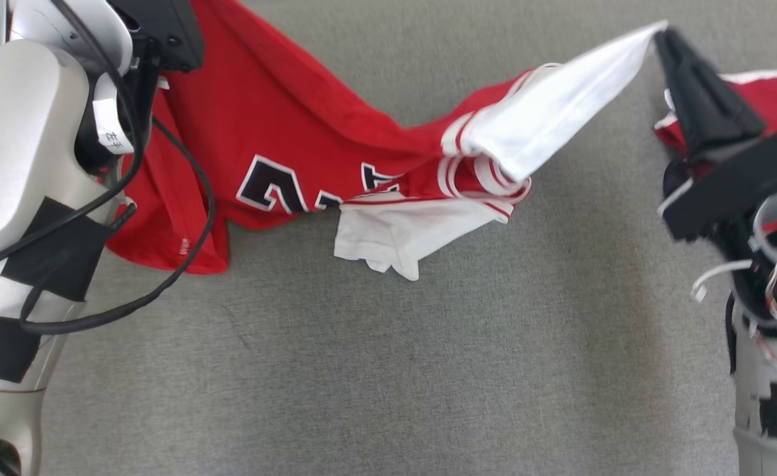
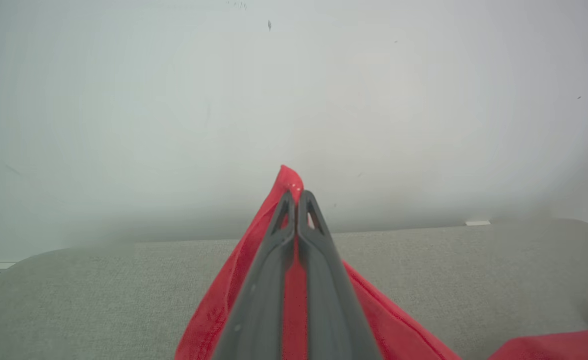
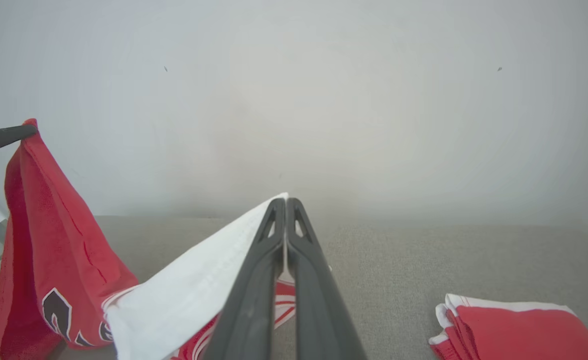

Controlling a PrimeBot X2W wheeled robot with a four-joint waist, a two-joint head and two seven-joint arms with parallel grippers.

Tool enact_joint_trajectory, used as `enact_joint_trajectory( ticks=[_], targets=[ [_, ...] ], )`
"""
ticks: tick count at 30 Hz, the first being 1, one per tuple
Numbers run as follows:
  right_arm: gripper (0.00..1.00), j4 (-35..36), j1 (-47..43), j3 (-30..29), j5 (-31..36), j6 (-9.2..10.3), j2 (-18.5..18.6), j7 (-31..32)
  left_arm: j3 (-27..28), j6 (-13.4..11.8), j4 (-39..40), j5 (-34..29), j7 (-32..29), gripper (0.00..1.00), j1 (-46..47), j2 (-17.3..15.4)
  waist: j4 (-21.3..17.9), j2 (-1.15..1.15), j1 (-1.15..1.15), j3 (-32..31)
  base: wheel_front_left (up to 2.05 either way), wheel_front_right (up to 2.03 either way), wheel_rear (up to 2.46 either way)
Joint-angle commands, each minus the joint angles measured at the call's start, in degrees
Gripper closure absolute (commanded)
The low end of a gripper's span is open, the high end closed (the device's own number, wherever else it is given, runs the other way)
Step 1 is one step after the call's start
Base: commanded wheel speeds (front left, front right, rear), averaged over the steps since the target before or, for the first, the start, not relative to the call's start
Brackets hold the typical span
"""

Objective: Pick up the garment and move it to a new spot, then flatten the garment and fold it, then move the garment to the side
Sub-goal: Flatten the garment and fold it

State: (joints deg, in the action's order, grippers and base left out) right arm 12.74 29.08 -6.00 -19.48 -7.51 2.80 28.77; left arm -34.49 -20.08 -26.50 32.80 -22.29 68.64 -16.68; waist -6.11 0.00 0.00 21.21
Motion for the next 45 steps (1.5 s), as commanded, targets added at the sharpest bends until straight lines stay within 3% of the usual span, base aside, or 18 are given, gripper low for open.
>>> enact_joint_trajectory(
  ticks=[1, 14, 19, 25, 36, 45],
  targets=[
    [1.0, -0.44, 2.53, -0.62, 1.1, 0.01, 0.2, 0.43, 0.66, 0.33, 0.2, 0.39, 1.92, 1.0, -0.75, 0.42, 1.89, 0.0, 0.0, -3.38, 0.0, 0.0, 0.0],
    [1.0, -7.17, 17.62, 1.72, 13.03, 0.01, 0.28, 1.31, 2.62, 2.34, -0.34, -0.66, 14.37, 1.0, 1.4, -0.09, 0.72, 0.0, 0.0, -10.56, 0.0, 0.0, 0.0],
    [1.0, -12.53, 20.53, 7.04, 12.46, 0.02, 4.48, 1.33, 3.77, 2.63, -1.24, 1.05, 16.2, 1.0, 0.66, 0.73, 0.86, 0.0, 0.0, -11.44, 0.0, 0.0, 0.0],
    [1.0, -18.63, 25.87, 9.44, 10.12, 0.0, 7.13, 0.88, 4.2, 2.15, -2.23, 2.2, 17.06, 1.0, 0.52, 2.27, 1.41, 0.0, 0.0, -9.13, 0.0, 0.0, 0.0],
    [1.0, -27.43, 42.69, 10.05, 13.1, 0.05, 11.54, -7.94, 4.26, 3.19, -4.55, 1.95, 21.28, 1.0, 2.67, 3.51, 3.63, 0.0, 0.0, -3.13, 0.0, 0.0, 0.0],
    [1.0, -34.37, 46.23, 12.31, 10.12, 0.05, 13.15, -12.87, 6.07, 4.34, -5.75, 3.44, 26.2, 1.0, 4.44, 5.03, 5.23, 0.0, 0.0, 0.68, 0.0, 0.0, 0.0]
  ],
)
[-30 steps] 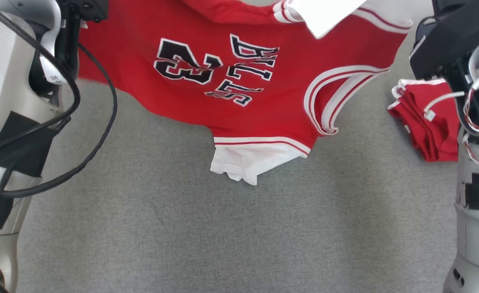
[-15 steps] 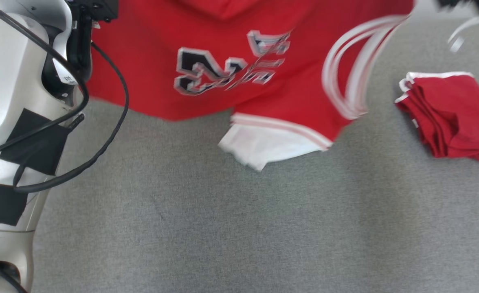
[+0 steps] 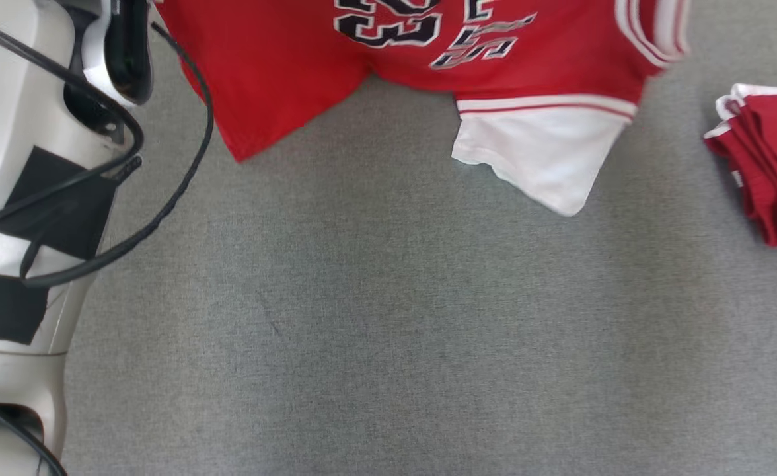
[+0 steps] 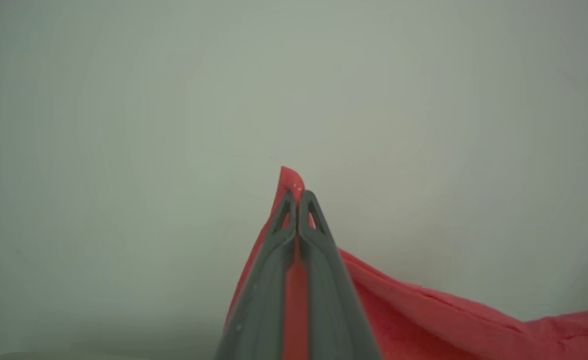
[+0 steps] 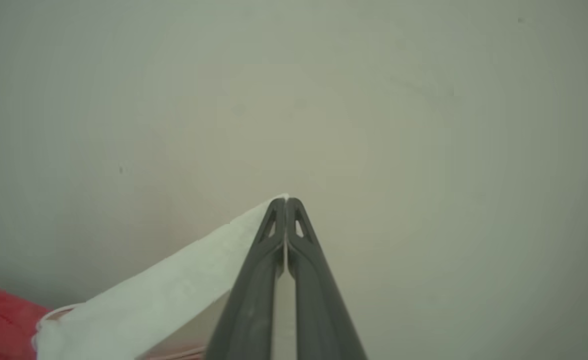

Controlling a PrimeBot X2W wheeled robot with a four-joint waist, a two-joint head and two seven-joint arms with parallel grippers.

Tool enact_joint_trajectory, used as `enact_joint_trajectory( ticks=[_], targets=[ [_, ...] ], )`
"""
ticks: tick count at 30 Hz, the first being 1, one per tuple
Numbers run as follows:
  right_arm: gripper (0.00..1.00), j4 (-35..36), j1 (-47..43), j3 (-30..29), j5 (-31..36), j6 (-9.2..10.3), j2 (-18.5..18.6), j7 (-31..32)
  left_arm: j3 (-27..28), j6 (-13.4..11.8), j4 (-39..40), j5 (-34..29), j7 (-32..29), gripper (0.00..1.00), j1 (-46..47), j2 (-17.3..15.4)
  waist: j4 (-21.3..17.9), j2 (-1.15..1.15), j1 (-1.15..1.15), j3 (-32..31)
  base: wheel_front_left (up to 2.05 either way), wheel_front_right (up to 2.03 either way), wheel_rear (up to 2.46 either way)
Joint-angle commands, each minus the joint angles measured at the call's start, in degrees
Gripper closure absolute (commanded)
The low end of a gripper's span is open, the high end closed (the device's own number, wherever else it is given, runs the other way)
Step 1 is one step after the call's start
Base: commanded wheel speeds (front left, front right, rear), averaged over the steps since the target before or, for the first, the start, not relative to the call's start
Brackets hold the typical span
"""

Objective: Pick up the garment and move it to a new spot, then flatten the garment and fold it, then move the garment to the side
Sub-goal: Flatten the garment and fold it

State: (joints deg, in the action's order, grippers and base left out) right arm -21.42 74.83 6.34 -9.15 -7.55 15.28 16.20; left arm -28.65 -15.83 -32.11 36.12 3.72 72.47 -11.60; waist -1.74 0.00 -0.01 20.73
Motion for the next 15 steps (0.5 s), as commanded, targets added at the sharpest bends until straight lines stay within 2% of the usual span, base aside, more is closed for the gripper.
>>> enact_joint_trajectory(
  ticks=[1, 5, 15],
  targets=[
    [1.0, -1.31, 0.62, -0.36, -0.26, 0.09, 1.17, -0.65, 0.52, -0.02, -0.59, 0.25, 0.73, 1.0, 0.78, 0.16, 1.04, 0.0, 0.01, 1.45, 0.0, 0.0, 0.0],
    [1.0, -4.08, 3.08, -0.57, -0.26, 0.09, 0.38, -3.43, 1.51, 2.2, -1.27, 1.02, 3.7, 1.0, 3.17, 0.55, 1.28, 0.0, 0.01, 3.38, 0.0, 0.0, 0.0],
    [1.0, -7.99, 13.71, -4.24, 6.37, 0.09, -3.01, -17.27, 2.89, 4.11, -2.05, -1.23, 10.38, 1.0, 10.36, 1.1, 0.91, 0.0, 0.01, 7.69, 0.0, 0.0, 0.0]
  ],
)
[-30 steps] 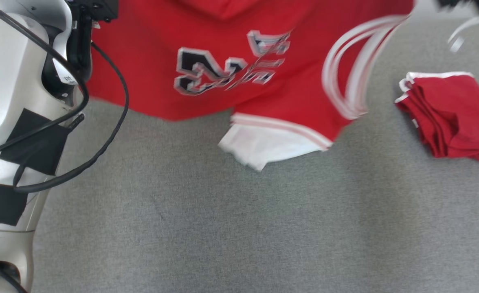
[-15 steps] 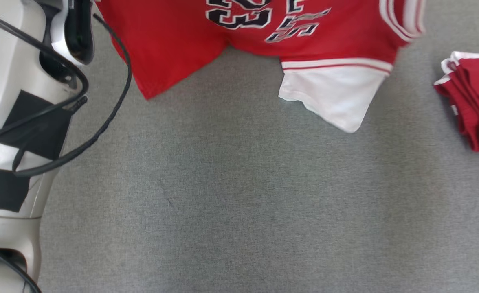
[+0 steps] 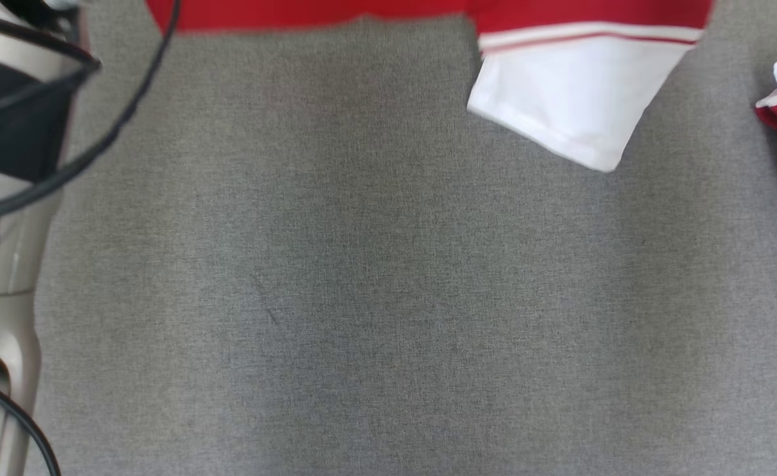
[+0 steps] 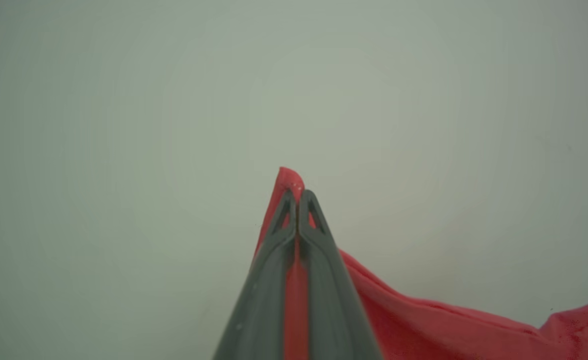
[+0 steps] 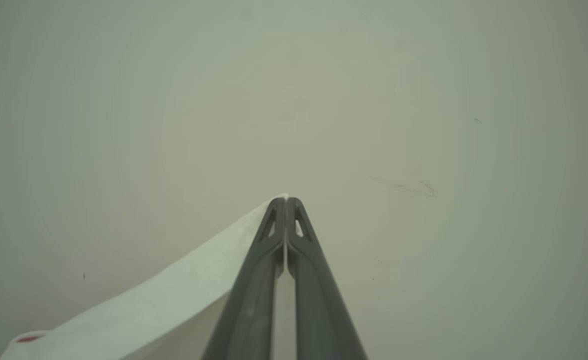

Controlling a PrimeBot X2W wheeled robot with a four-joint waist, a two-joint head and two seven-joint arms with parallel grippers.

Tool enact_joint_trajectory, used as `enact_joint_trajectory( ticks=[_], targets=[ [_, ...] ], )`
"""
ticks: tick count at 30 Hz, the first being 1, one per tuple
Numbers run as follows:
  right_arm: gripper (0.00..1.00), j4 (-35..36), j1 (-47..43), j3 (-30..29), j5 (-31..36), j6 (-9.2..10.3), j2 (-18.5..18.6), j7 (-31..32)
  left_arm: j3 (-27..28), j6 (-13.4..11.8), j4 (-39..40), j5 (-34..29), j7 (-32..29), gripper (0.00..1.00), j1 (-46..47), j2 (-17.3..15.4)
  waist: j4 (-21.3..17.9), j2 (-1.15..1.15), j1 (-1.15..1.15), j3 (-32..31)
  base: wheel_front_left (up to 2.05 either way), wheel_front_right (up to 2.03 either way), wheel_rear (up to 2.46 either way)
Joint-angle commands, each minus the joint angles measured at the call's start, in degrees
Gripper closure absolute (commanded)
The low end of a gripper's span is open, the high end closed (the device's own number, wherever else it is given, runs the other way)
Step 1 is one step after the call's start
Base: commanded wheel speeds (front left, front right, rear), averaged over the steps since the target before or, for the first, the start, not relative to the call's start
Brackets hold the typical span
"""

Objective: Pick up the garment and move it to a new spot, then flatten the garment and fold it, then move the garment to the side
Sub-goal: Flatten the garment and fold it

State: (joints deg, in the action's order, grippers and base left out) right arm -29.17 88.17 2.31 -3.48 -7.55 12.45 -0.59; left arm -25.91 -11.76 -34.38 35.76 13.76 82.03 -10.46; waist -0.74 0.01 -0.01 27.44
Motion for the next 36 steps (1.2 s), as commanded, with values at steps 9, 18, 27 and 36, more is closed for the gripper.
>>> enact_joint_trajectory(
  ticks=[9, 18, 27, 36],
  targets=[
    [1.0, -2.15, 7.39, -0.22, 4.93, 0.09, -0.15, -6.53, 4.38, -0.64, 5.24, -4.11, 1.41, 1.0, 3.03, 0.6, 0.29, -0.01, 0.01, 4.18, 0.0, 0.0, 0.0],
    [1.0, -5.34, 13.18, 0.88, 9.9, 0.09, -1.33, -9.12, 9.16, 0.51, 9.16, -8.77, 1.46, 1.0, -0.06, 2.36, 1.31, -0.01, 0.01, 4.61, 0.0, 0.0, 0.0],
    [1.0, -6.32, 7.73, 4.71, 6.75, 0.09, 1.33, -5.27, 9.45, 5.08, 7.13, -9.71, 1.47, 1.0, -4.0, 3.5, 1.45, -0.01, 0.01, 8.94, 0.0, 0.0, 0.0],
    [1.0, 17.25, -11.49, 3.62, -3.31, 0.09, 8.47, 10.39, 10.12, 11.59, 9.1, -6.85, 1.02, 1.0, -10.89, 4.81, 1.78, -0.01, 0.01, 7.5, 0.0, 0.0, 0.0]
  ],
)
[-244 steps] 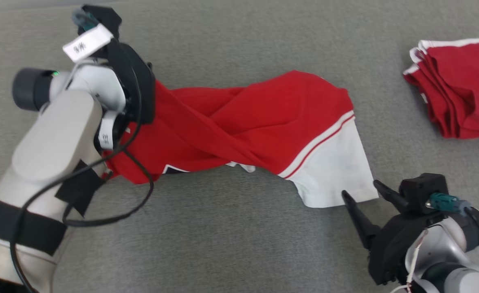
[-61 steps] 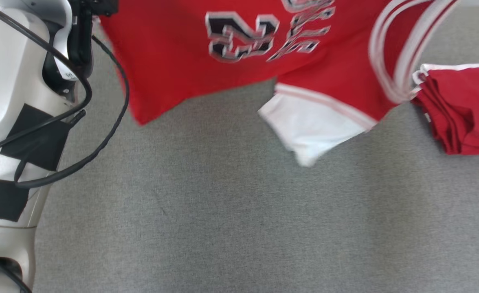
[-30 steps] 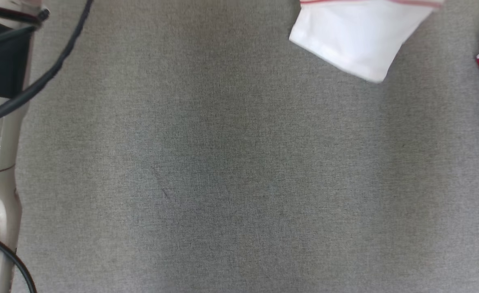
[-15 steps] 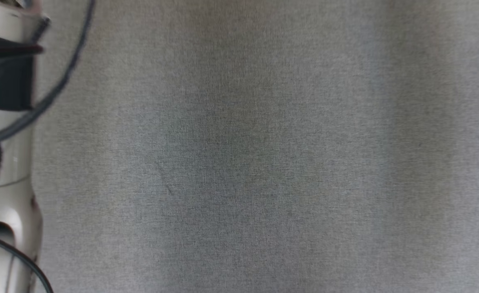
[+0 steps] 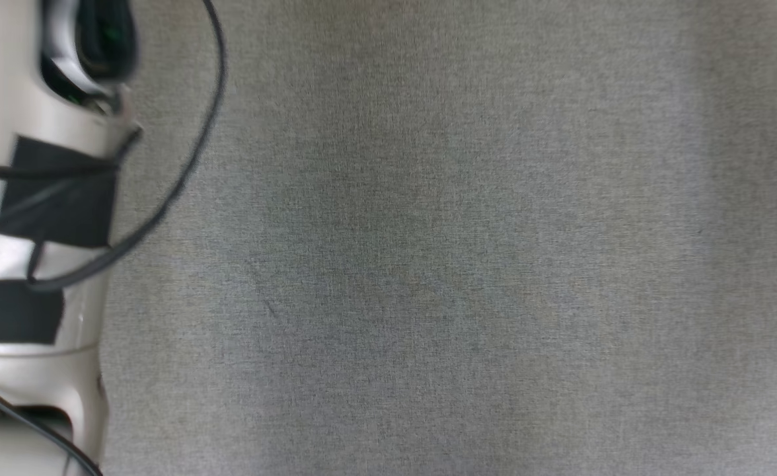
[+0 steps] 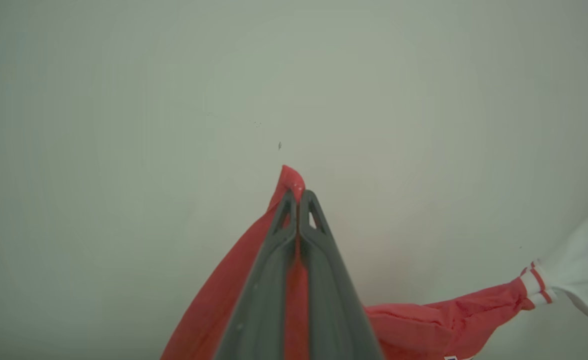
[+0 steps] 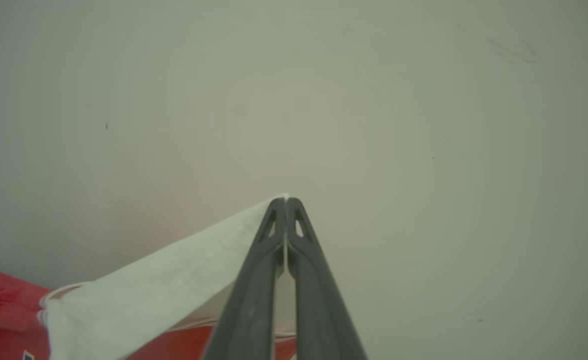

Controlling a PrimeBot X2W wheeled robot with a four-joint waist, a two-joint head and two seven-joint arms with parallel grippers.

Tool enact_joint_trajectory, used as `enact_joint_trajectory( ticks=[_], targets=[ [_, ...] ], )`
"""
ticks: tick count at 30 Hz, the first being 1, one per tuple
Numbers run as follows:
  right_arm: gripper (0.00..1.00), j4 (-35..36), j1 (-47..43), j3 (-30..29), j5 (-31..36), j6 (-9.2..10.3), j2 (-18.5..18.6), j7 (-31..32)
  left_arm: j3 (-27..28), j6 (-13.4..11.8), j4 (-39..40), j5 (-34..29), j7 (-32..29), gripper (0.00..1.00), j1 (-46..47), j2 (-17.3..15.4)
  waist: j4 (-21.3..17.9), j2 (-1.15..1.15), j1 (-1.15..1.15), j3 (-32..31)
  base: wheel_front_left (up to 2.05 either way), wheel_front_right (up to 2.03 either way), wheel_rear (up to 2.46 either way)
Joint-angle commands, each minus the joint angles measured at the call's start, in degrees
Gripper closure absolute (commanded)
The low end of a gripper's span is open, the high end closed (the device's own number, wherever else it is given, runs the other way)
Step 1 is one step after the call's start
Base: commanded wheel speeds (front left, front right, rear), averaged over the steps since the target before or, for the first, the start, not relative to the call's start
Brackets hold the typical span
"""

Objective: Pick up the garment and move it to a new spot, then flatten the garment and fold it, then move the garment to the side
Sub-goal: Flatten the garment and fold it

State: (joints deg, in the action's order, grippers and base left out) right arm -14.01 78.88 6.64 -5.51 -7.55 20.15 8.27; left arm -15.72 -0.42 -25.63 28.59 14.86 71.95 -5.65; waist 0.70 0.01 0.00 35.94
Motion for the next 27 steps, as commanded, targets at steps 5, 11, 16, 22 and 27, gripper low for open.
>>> enact_joint_trajectory(
  ticks=[5, 11, 16, 22, 27],
  targets=[
    [1.0, 19.83, -18.13, -7.47, -6.46, 0.09, 0.57, 15.05, -0.55, 1.26, 3.19, 2.76, -2.42, 1.0, -7.87, -0.85, 0.48, -0.01, 0.0, -3.56, 0.0, 0.0, 0.0],
    [1.0, 37.66, -36.08, -16.41, -9.01, 0.09, -4.04, 27.92, 0.55, 0.6, 11.23, 6.3, -4.78, 1.0, -19.91, -2.37, 0.76, -0.01, 0.0, -6.35, 0.0, 0.0, 0.0],
    [1.0, 43.5, -44.68, -20.87, -9.24, 0.08, -8.12, 32.14, 1.49, -0.69, 15.46, 7.79, -5.62, 1.0, -27.83, -3.52, 0.26, -0.01, 0.0, -8.33, 0.0, 0.0, 0.0],
    [1.0, 45.08, -54.75, -23.42, -8.9, 0.06, -12.79, 37.27, 2.85, -3.3, 19.21, 9.42, -6.75, 1.0, -39.52, -5.13, -0.64, -0.01, 0.0, -11.11, 0.0, 0.0, 0.0],
    [1.0, 44.57, -62.24, -24.74, -10.29, 0.06, -15.9, 43.32, 4.24, -4.25, 20.6, 11.74, -6.04, 1.0, -47.26, -4.65, -1.06, -0.01, 0.0, -13.14, 0.0, 0.0, 0.0]
  ],
)
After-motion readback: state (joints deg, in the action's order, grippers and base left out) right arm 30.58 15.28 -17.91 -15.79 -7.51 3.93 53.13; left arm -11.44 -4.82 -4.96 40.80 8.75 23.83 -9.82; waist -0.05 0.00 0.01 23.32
